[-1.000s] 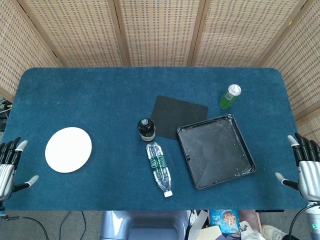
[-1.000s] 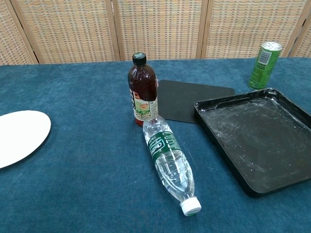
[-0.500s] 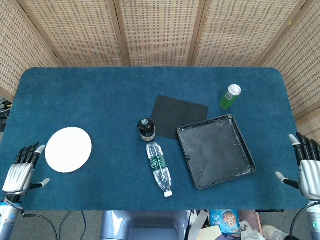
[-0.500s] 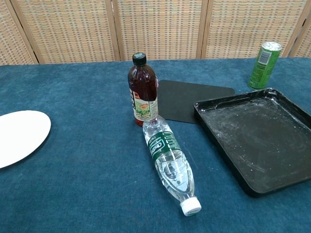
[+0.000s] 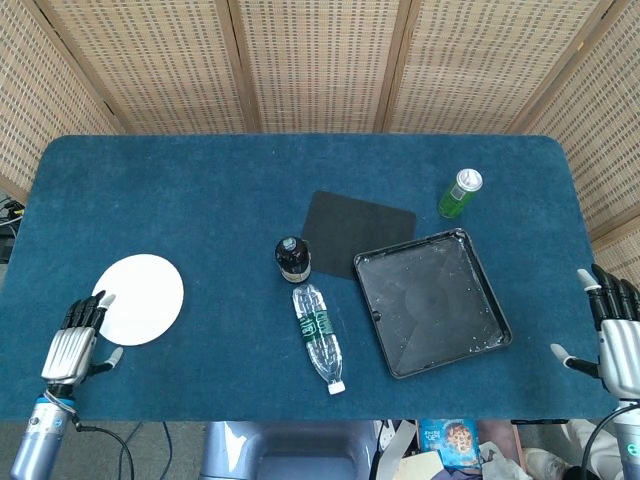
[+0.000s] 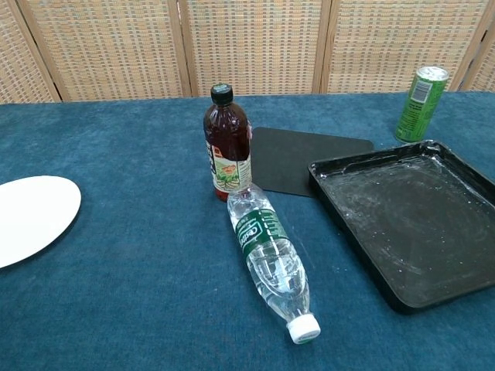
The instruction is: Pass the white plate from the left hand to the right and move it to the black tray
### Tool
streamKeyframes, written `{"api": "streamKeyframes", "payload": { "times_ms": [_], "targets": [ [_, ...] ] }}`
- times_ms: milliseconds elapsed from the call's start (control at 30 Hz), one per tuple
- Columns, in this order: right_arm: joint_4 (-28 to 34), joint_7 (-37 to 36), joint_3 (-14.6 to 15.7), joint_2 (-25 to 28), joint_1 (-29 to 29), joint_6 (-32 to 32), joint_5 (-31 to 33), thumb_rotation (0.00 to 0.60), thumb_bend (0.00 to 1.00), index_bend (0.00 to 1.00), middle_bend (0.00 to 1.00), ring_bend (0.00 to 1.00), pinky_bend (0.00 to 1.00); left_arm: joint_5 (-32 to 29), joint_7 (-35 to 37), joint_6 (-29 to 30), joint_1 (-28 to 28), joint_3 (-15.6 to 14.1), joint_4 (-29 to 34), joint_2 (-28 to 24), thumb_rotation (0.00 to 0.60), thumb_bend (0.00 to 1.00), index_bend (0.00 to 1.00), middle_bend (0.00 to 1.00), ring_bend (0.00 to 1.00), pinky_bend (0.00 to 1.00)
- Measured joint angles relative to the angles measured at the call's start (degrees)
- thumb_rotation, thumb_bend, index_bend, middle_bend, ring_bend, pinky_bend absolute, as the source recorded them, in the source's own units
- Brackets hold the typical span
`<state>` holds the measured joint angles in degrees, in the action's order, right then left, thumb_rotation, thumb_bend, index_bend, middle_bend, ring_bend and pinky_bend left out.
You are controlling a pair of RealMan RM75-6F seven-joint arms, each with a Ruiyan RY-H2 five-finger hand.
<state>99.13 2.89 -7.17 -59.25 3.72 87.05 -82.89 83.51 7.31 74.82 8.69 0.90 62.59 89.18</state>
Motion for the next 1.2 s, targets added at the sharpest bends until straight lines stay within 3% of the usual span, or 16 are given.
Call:
{"api": "streamKeyframes", "payload": {
  "times_ms": [633, 1033, 1200],
  "targets": [
    [-0.05, -0.53, 0.04, 0.05, 0.26, -0.67, 0.43, 0.6, 0.0, 0.0, 0.0, 0.0, 0.0, -1.95, 1.15, -4.03, 1.93, 1.12, -6.06, 4.27, 0.6, 0.32, 0.06, 0.0, 0.0, 0.0],
    [-0.04, -0.83, 0.08, -0.04, 0.43, -0.99, 0.49, 0.6, 0.0, 0.0, 0.0, 0.0, 0.0, -3.24, 1.29, -4.74, 3.77, 3.43, -5.3, 3.91, 0.6, 0.49, 0.34, 0.0, 0.0, 0.0],
    [0.05, -1.14, -0.04, -0.09, 0.38, -0.77, 0.61, 0.6, 0.0, 0.0, 0.0, 0.0, 0.0, -3.45, 2.48, -4.37, 4.24, 4.23, -4.73, 3.53, 0.6, 0.5, 0.48, 0.0, 0.0, 0.0]
  ]
}}
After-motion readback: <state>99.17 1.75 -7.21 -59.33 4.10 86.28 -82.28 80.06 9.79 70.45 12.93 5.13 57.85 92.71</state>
